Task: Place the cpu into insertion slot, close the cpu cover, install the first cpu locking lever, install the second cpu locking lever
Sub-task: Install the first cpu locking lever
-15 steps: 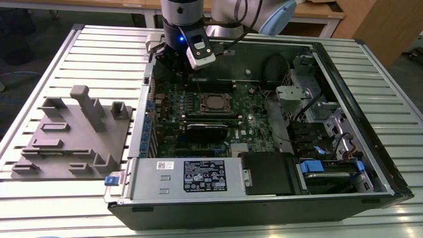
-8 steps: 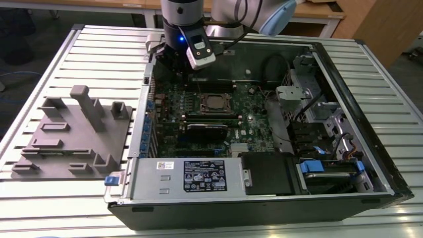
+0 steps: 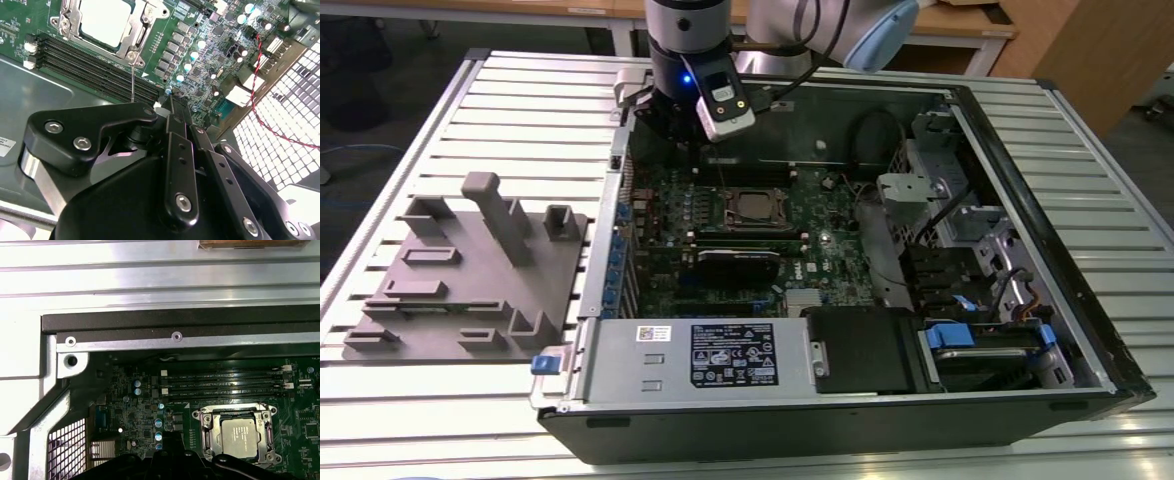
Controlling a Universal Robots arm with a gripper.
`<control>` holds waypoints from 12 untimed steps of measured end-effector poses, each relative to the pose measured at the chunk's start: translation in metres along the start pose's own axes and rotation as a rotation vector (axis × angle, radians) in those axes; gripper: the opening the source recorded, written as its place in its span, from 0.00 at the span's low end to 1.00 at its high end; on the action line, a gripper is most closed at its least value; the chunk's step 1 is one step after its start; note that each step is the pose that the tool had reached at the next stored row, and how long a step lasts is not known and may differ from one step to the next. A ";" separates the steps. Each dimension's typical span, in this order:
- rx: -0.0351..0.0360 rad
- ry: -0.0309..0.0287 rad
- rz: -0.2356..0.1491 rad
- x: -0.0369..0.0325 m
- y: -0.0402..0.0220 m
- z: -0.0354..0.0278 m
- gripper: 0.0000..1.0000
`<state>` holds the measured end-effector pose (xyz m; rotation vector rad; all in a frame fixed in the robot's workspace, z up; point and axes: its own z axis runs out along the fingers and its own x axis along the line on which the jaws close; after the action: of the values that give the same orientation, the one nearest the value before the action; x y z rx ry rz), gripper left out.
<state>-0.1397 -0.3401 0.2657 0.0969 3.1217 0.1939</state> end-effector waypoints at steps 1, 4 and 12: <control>0.0000 0.0000 0.000 0.0000 0.0000 0.0000 0.10; -0.0001 0.0000 0.000 0.0000 0.0001 0.0001 0.10; 0.0001 0.0001 0.000 0.0000 0.0004 0.0007 0.10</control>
<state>-0.1397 -0.3397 0.2651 0.0969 3.1219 0.1938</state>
